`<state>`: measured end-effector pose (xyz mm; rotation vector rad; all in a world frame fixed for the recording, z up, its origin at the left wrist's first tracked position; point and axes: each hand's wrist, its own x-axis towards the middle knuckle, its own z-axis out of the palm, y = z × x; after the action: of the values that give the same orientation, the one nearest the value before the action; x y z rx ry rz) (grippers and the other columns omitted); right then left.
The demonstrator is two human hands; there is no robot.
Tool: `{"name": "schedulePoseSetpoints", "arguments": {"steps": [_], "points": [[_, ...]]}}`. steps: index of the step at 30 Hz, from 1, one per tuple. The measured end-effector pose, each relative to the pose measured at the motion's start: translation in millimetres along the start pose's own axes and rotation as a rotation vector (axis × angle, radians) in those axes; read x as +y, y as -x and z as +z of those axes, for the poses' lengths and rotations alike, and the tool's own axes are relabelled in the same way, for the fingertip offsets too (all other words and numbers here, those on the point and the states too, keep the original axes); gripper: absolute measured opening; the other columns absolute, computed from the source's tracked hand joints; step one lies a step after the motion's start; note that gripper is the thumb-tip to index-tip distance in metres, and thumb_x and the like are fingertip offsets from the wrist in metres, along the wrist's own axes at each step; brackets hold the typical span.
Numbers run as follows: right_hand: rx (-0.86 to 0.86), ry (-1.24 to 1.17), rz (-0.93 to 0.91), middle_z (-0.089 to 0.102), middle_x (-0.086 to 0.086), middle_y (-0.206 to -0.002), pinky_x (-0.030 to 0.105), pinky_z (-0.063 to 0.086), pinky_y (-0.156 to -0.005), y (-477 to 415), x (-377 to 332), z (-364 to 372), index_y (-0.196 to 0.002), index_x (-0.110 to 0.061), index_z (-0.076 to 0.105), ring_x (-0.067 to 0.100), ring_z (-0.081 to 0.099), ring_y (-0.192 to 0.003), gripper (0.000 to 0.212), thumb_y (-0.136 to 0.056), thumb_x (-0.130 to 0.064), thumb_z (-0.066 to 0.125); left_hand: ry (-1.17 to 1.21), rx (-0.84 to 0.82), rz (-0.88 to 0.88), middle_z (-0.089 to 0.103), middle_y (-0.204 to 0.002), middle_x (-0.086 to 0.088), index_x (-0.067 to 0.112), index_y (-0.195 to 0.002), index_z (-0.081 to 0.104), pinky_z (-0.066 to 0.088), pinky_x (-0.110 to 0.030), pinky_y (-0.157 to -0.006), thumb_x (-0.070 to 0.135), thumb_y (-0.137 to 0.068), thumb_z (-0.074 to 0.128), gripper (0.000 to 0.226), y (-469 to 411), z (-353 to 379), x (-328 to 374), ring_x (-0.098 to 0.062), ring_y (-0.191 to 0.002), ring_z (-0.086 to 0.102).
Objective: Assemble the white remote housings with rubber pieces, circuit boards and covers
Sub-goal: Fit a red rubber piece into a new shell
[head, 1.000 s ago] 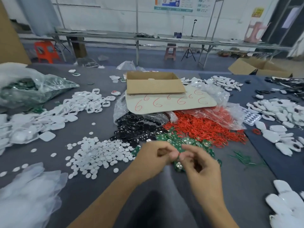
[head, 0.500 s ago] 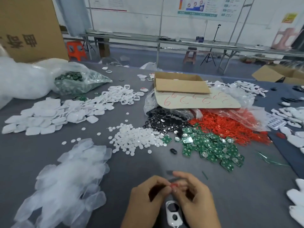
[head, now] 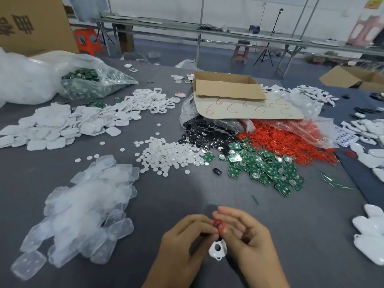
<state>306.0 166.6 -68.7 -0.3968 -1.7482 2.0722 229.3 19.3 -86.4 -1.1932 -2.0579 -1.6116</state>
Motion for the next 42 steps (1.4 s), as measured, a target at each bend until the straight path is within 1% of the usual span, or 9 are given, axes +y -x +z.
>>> {"name": "schedulePoseSetpoints", "arguments": {"steps": [4,10,13,16,20,25,30,36,42], "points": [[-0.080,-0.171,0.134,0.072,0.014,-0.119,0.023,0.054,-0.089,10,3,-4,-0.117,-0.021,0.073,0.025,0.069,-0.112,0.039,-0.078,-0.016,0.077,-0.001,0.074,-0.037,0.072,-0.103,0.006,0.014,-0.089,0.078,0.056,-0.023,-0.085,0.012,-0.085,0.078,0.005,5,5,4,-0.009,-0.097,0.072],[-0.043,-0.117,0.139,0.075,0.017,-0.104,0.025,0.056,-0.077,14,1,-4,-0.109,-0.020,0.076,0.021,0.070,-0.089,0.032,-0.078,-0.022,0.081,0.034,0.066,-0.111,0.071,-0.105,0.013,0.023,-0.095,0.078,0.053,-0.018,-0.083,0.017,-0.083,0.082,0.013,7,9,13,-0.007,-0.096,0.071],[0.005,-0.068,0.087,0.074,0.015,-0.098,0.027,0.057,-0.078,14,-8,-13,-0.106,-0.018,0.075,0.024,0.072,-0.090,0.026,-0.082,-0.010,0.069,0.009,-0.042,-0.370,0.060,-0.120,0.023,0.052,-0.116,0.062,0.046,-0.013,-0.089,0.046,-0.070,0.085,0.052,15,8,16,-0.001,-0.113,0.060],[-0.021,0.327,-0.003,0.074,0.005,-0.091,0.021,0.055,-0.081,13,-16,-23,-0.101,-0.029,0.076,0.015,0.071,-0.083,0.028,-0.086,-0.006,0.072,-0.173,-0.207,-0.518,0.050,-0.126,0.032,0.066,-0.129,0.036,0.027,-0.006,-0.100,0.068,-0.055,0.078,0.085,26,8,10,0.006,-0.124,0.040],[-0.140,0.859,-0.199,0.068,-0.014,-0.093,0.014,0.051,-0.081,11,-19,-24,-0.111,-0.031,0.071,0.005,0.067,-0.088,0.035,-0.084,-0.010,0.078,-0.281,-0.306,-0.467,0.054,-0.124,0.039,0.063,-0.129,0.030,0.014,-0.007,-0.103,0.074,-0.062,0.068,0.078,23,9,6,-0.001,-0.129,0.040],[-0.334,1.090,-0.311,0.058,-0.020,-0.096,0.015,0.047,-0.077,3,-20,-26,-0.103,-0.033,0.068,-0.002,0.058,-0.085,0.019,-0.089,-0.021,0.073,-0.267,-0.276,-0.466,0.055,-0.122,0.041,0.056,-0.130,0.036,0.016,-0.009,-0.105,0.074,-0.062,0.068,0.077,25,9,4,0.000,-0.131,0.039],[-0.401,1.087,-0.304,0.059,-0.020,-0.093,0.006,0.042,-0.076,-7,-21,-27,-0.100,-0.036,0.072,-0.004,0.061,-0.084,0.022,-0.088,-0.018,0.074,-0.257,-0.258,-0.504,0.055,-0.120,0.041,0.061,-0.126,0.033,0.016,-0.006,-0.103,0.074,-0.058,0.068,0.078,24,10,5,0.003,-0.129,0.037],[-0.472,1.127,-0.304,0.056,-0.019,-0.094,0.012,0.047,-0.071,-14,-21,-25,-0.101,-0.034,0.073,-0.001,0.061,-0.080,0.022,-0.089,-0.015,0.071,-0.251,-0.240,-0.527,0.049,-0.124,0.045,0.061,-0.119,0.040,0.019,-0.005,-0.100,0.071,-0.053,0.069,0.073,22,11,7,0.011,-0.123,0.033],[-0.432,1.020,-0.343,0.062,-0.016,-0.094,0.007,0.044,-0.076,-13,-23,-25,-0.099,-0.026,0.078,-0.002,0.063,-0.082,0.014,-0.092,-0.016,0.071,-0.218,-0.234,-0.567,0.047,-0.124,0.048,0.065,-0.119,0.036,0.025,-0.006,-0.097,0.066,-0.054,0.075,0.076,22,10,11,0.014,-0.120,0.029]]}}
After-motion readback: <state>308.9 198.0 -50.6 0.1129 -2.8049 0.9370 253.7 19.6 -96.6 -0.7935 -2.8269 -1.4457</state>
